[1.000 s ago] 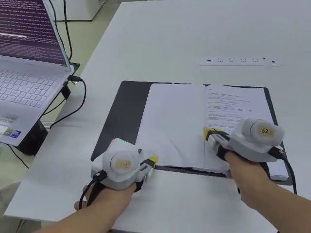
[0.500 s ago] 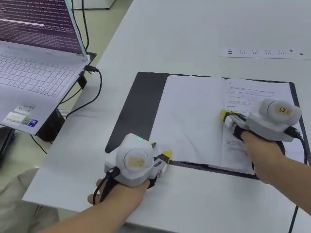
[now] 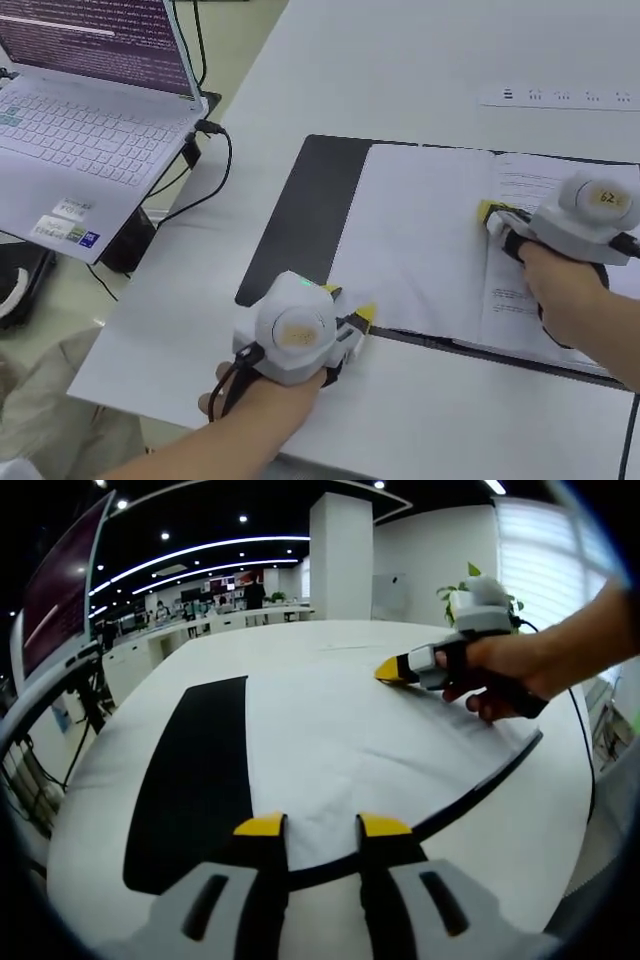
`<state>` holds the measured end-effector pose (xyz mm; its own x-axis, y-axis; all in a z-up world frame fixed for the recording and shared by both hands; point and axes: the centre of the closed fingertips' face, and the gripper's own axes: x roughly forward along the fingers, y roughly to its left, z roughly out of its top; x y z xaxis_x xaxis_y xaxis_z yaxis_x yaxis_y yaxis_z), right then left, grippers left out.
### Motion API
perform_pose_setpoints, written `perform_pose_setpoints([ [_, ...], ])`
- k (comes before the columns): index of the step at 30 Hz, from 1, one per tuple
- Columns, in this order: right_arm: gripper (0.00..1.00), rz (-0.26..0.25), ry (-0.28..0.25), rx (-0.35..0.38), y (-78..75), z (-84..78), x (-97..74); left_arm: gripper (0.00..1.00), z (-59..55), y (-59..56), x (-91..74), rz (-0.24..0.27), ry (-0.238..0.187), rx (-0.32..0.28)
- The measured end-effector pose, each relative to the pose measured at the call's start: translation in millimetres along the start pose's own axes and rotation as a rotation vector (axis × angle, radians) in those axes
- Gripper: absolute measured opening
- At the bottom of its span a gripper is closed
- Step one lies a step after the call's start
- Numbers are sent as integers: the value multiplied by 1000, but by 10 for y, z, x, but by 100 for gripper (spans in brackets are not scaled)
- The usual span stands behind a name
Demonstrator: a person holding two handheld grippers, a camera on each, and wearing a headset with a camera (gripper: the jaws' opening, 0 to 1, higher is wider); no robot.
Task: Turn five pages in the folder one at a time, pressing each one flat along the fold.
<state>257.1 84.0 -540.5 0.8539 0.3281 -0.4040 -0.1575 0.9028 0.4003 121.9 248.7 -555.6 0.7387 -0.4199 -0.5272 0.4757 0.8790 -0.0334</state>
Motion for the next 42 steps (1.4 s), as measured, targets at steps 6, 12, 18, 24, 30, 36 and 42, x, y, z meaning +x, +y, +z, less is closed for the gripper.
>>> perform_pose_setpoints([
  [6,0,-10,-4,-4,2,70,74,26,-1,2,0,0,-7,1],
  [12,0,-25,-5,12,-66,165,202,26,-6,10,4,0,-13,-4],
  [18,0,-33,-1,9,-173,317,446,26,-13,20,10,0,-19,-7],
  [24,0,-37,6,-6,-284,437,626,26,-15,20,8,0,-24,-10],
  [30,0,-34,4,-20,-336,501,720,26,-21,26,10,0,-28,-9],
  [36,0,-40,9,-11,-361,510,757,26,-24,28,11,0,-33,-10],
  [42,0,-33,17,-14,-349,467,710,26,-20,20,6,0,-33,-11],
])
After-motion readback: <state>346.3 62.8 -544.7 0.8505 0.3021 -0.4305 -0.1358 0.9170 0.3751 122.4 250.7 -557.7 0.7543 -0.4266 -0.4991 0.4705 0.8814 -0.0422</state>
